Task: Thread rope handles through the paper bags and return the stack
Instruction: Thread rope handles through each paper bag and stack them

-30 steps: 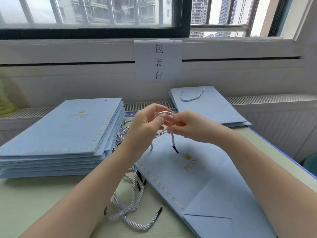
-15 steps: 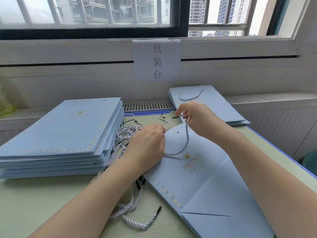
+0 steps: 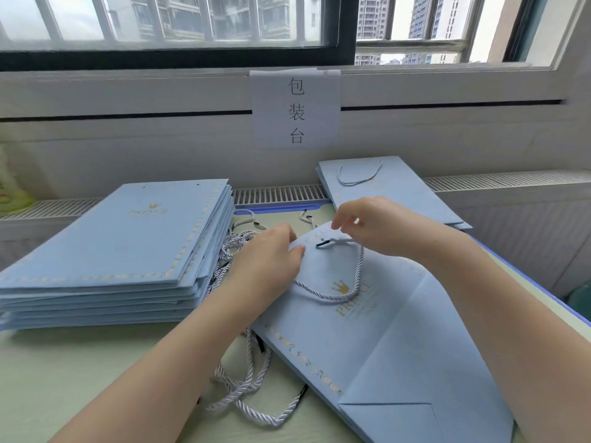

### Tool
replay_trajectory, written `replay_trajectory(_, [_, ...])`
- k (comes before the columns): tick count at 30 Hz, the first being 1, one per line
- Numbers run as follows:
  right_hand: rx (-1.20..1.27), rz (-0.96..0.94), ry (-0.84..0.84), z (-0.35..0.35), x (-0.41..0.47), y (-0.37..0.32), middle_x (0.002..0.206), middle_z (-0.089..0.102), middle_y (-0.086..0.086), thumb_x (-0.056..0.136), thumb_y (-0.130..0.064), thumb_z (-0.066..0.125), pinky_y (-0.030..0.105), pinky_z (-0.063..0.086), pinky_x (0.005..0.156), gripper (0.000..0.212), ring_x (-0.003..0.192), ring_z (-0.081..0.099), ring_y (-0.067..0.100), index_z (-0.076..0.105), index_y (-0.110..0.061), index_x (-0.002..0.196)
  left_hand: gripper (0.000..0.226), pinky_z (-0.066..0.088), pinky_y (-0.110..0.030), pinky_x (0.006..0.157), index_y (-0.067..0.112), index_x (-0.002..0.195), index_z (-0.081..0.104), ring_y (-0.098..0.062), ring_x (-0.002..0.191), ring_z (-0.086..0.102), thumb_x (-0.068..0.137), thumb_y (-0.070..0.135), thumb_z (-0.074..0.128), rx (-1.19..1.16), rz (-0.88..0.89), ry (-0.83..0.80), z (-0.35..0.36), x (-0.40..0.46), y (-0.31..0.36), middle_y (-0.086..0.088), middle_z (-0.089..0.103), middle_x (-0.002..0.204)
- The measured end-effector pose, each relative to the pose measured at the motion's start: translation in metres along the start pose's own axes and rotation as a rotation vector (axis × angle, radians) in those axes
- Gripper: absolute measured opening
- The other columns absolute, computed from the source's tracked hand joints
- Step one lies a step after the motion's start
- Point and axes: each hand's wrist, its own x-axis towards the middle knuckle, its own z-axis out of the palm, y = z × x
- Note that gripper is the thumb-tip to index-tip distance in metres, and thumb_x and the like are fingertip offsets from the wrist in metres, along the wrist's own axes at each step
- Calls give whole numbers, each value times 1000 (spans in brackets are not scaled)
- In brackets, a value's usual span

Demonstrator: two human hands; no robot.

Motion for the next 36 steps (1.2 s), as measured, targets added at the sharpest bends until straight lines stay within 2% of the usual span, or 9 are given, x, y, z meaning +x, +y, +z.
replay_trajectory(3, [42,-95,-61,9,1,-9,97,56,-7,89,-28,62,30,49,80,12,90,55,14,64,-23,99,33,43,-37,88,23,117,52,-25,109,54,94,45,48,44,-16,10,0,-2,0,-2,60,117])
replay_trajectory(7, [-55,-168,-46,26,4,-16,90,49,-6,88,-18,61,28,43,81,6,87,50,14,63,-16,94,31,43,-35,88,28,115,56,-24,111,54,90,46,55,50,-41,-17,2,-1,0,0,60,119])
replay_trajectory(11, [15,-108,18,25,3,-12,92,59,2,89,-5,42,35,46,75,13,84,52,24,50,-15,92,24,43,-37,90,15,109,51,-28,109,53,92,31,56,47,-92,-77,1,2,0,-6,58,117])
replay_trajectory(14, [-3,-79,47,21,5,-12,92,55,-1,92,2,35,28,38,70,30,84,47,18,56,-15,106,15,44,-37,87,8,103,48,-30,103,53,91,17,52,-74,-149,-124,0,6,-1,-9,56,105])
replay_trajectory(17, [13,-124,51,26,6,-17,93,56,-1,97,-7,40,21,30,67,26,85,46,16,61,-8,112,13,44,-34,81,11,99,49,-27,97,54,86,9,46,-170,-176,-148,-1,9,-2,-4,51,90])
replay_trajectory(22, [140,-176,150,33,8,-23,67,47,-17,95,-22,53,13,33,58,17,61,43,-1,66,-11,98,28,43,-34,94,19,117,51,-23,107,52,93,32,52,-289,-171,-99,0,10,-3,-3,55,114])
replay_trajectory(26, [177,-174,245,32,6,-25,59,46,-15,94,-25,55,30,39,64,14,58,43,2,64,-19,85,22,46,-39,90,24,100,54,-23,101,56,89,42,57,-285,-108,-15,5,10,-9,2,58,101])
replay_trajectory(31, [153,-125,275,32,4,-26,67,59,-9,97,-18,44,29,45,64,22,52,46,2,65,-25,101,19,47,-41,86,25,75,48,-24,94,58,86,27,63,-324,-105,33,8,12,-12,10,50,78])
replay_trajectory(36, [-7,-182,248,31,5,-25,72,50,-8,91,-10,52,24,32,65,17,68,44,12,68,-7,93,26,48,-43,87,26,70,43,-25,93,58,85,26,64,-346,-120,61,12,14,-12,12,49,76])
